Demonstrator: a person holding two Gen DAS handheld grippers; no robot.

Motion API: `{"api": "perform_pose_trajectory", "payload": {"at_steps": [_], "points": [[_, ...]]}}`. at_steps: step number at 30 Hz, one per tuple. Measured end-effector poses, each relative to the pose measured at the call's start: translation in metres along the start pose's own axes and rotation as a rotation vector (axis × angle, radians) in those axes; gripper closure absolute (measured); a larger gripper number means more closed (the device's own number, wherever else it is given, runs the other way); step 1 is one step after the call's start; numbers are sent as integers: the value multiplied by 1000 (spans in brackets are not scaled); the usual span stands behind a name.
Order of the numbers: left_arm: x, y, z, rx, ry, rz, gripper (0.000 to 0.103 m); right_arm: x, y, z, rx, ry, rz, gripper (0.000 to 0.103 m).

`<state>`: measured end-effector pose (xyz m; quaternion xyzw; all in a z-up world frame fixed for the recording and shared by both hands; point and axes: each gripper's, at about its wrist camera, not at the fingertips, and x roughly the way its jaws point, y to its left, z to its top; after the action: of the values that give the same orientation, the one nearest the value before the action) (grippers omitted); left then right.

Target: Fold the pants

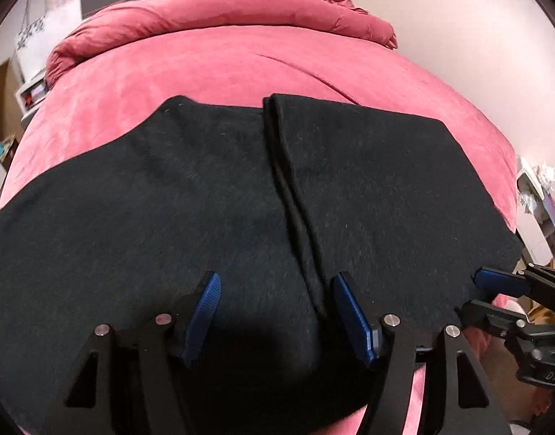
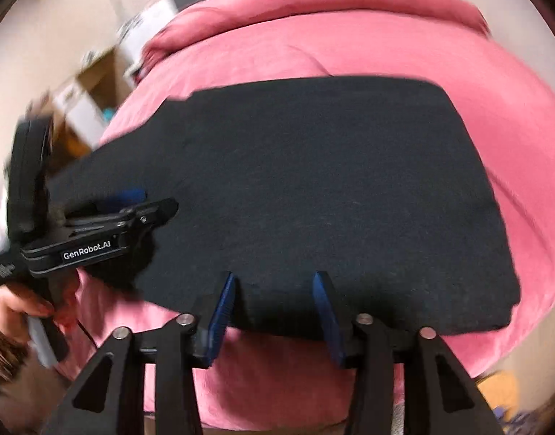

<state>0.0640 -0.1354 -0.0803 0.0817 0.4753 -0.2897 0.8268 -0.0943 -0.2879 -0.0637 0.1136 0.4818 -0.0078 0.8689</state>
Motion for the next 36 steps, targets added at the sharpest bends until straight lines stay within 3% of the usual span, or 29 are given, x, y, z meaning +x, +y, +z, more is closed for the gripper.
{"api": "perform_pose_trajectory", "payload": {"at_steps": [3, 8, 10, 14, 18, 21, 25, 27, 30, 33, 36], "points": [[-12, 3, -6, 3, 2, 17, 38, -24, -16, 0, 75, -79, 70, 55], [-32, -6, -20, 11, -50, -58, 37, -55, -86, -4, 282, -200, 110, 52], [-32, -17, -22, 30, -51, -70, 36, -60, -113, -5, 323, -210, 110, 50], [-14, -31, -24, 133, -10, 4, 35, -56, -167, -4, 393, -184, 103, 50], [-10, -31, -21, 80, -5, 1, 24, -47, -202, -5, 454, -159, 120, 50], [-10, -21, -26, 17, 14, -29, 20, -44, -210, -21, 497, -126, 135, 50], [-10, -22, -30, 32, 4, -18, 18, -40, -196, -54, 397, -60, 49, 48], [-7, -27, -35, 36, 2, -17, 18, -48, -193, -68, 370, -79, 14, 44], [-8, -23, -33, 17, 0, -22, 18, -62, -202, -71, 441, -112, 86, 43], [-8, -21, -30, 9, -6, -17, 18, -76, -203, -56, 419, -183, 166, 42], [-7, -22, -29, 15, -6, -7, 18, -65, -209, -30, 412, -176, 195, 42]]}}
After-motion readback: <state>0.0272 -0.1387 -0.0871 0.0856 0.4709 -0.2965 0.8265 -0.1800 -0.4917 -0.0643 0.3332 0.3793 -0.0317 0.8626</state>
